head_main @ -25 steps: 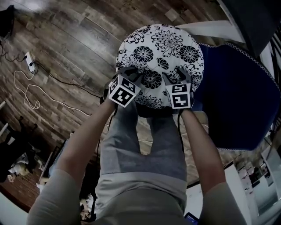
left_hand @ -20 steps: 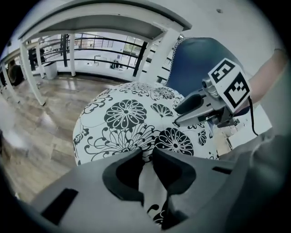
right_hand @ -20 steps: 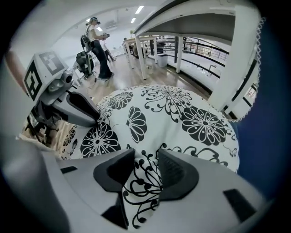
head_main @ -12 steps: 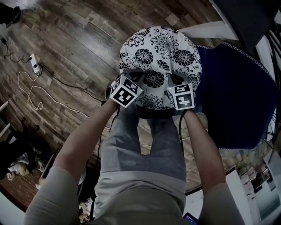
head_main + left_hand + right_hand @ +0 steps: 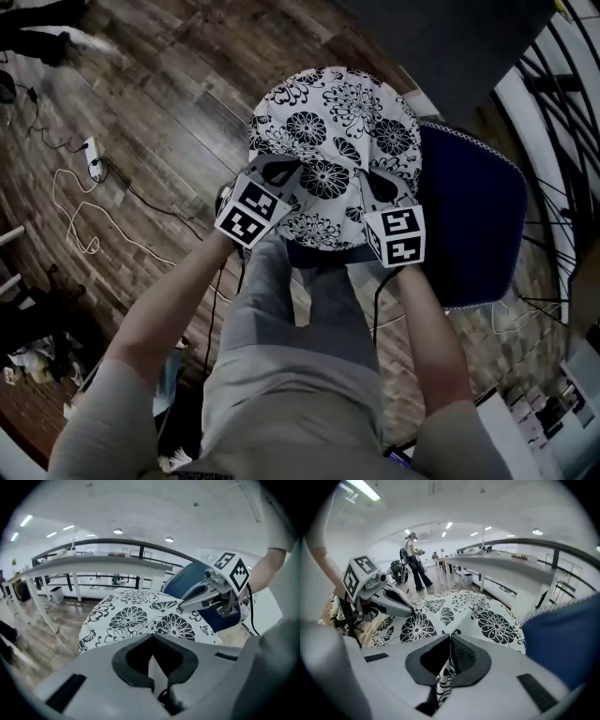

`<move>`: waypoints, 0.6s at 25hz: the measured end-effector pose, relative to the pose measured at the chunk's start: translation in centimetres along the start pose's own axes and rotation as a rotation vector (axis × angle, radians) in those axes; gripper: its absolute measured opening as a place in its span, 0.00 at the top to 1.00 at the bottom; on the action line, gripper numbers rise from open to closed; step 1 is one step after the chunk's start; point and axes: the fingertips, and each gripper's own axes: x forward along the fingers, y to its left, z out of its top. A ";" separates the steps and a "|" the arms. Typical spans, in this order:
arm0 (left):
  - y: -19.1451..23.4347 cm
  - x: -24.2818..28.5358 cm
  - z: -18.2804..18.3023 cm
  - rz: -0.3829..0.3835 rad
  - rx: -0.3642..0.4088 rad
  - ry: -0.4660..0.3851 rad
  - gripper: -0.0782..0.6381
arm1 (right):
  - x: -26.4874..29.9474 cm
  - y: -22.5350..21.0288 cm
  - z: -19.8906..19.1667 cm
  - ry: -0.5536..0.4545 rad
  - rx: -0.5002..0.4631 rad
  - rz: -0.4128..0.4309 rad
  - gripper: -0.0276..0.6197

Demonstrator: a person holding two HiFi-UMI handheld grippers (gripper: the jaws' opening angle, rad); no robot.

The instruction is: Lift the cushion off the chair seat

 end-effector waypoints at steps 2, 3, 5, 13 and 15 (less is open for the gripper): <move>0.2 -3.9 5.7 0.021 0.015 -0.074 0.88 | -4.4 -0.5 6.3 -0.067 -0.048 -0.029 0.95; 0.3 -6.2 9.0 0.028 0.015 -0.110 0.88 | -6.9 -0.7 9.7 -0.098 -0.068 -0.041 0.95; 0.1 -10.4 14.6 0.032 0.024 -0.168 0.88 | -11.7 -0.8 15.5 -0.166 -0.086 -0.063 0.95; 1.9 -6.6 14.3 -0.010 0.081 -0.227 0.88 | -8.9 -2.6 16.1 -0.276 -0.068 -0.121 0.95; -3.9 -2.3 4.3 -0.197 -0.121 -0.122 0.88 | -7.4 0.2 4.8 -0.034 0.033 -0.109 0.95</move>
